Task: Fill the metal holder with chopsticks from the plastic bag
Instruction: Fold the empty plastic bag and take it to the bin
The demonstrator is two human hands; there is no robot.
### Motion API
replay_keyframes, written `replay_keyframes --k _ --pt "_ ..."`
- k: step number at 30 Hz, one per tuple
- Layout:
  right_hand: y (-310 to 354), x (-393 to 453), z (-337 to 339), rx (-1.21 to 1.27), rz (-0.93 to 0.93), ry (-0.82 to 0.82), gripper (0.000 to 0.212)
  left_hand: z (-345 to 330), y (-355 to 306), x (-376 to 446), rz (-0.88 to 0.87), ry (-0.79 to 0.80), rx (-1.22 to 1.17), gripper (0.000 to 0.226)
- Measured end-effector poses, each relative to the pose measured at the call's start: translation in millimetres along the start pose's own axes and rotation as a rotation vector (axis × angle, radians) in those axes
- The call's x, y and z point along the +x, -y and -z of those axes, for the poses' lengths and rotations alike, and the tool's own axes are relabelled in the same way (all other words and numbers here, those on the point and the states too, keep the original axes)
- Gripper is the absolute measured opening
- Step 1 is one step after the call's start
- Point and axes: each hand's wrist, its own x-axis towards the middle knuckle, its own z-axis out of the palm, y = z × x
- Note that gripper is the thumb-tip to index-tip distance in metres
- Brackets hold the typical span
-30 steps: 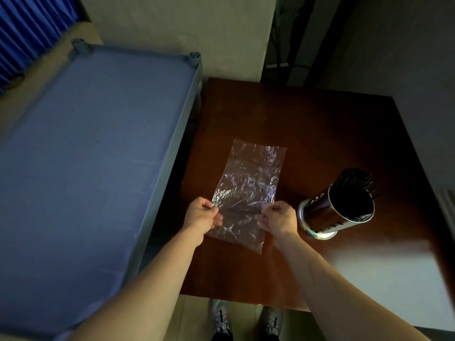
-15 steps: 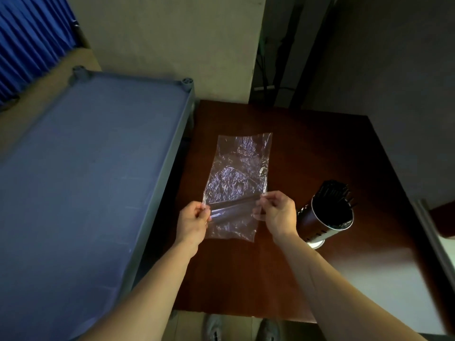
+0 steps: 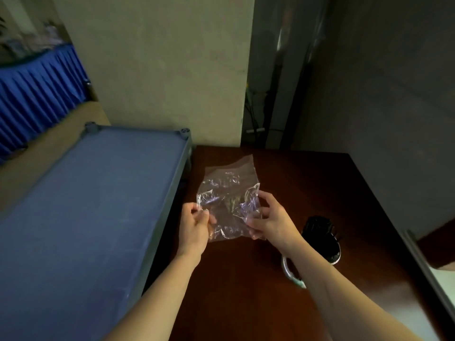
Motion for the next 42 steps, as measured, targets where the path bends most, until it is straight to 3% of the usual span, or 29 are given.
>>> replay_keyframes --k 3,7,10,12,15,16,20,24,27,35,42 --pt "30.3 -0.7 10.9 -0.040 0.115 0.027 0.079 5.4 -38.2 11.4 0.012 0.079 -0.183 0.027" --pt "58.6 -10.8 24.9 -0.049 0.222 0.100 0.079 14.6 -101.7 38.6 0.220 0.254 -0.520 0.072" --pt "69.7 -21.6 33.7 -0.033 0.237 0.124 0.082 17.3 -143.0 52.3 0.232 0.298 -0.468 0.085" --pt "70.0 -27.2 38.3 -0.015 0.227 0.134 0.087 13.9 -164.2 53.1 0.211 0.310 -0.421 0.076" --pt "67.5 -35.1 46.1 0.004 0.208 0.122 0.090 8.8 -187.3 54.2 0.120 0.247 -0.438 0.014" --pt "66.6 -37.7 49.2 -0.001 0.203 0.120 0.090 6.9 -191.7 55.3 0.088 0.224 -0.454 0.008" --pt "70.2 -43.4 59.5 -0.016 0.159 0.124 0.089 -1.7 -206.3 45.3 -0.076 0.237 -0.464 0.011" --pt "101.2 -38.8 69.5 -0.068 0.278 -0.019 0.083 -11.7 -217.7 30.7 -0.205 0.359 -0.404 0.010" --pt "136.4 -31.7 74.6 -0.031 0.356 -0.112 0.070 -15.8 -223.6 22.6 -0.234 0.450 -0.398 0.011" --pt "174.1 -22.8 82.1 0.018 0.493 -0.088 0.019 -4.3 -230.4 12.5 -0.263 0.573 -0.378 0.017" --pt "171.4 -17.1 89.1 0.122 0.549 -0.103 0.029 13.5 -232.1 13.4 -0.352 0.661 -0.227 0.028"
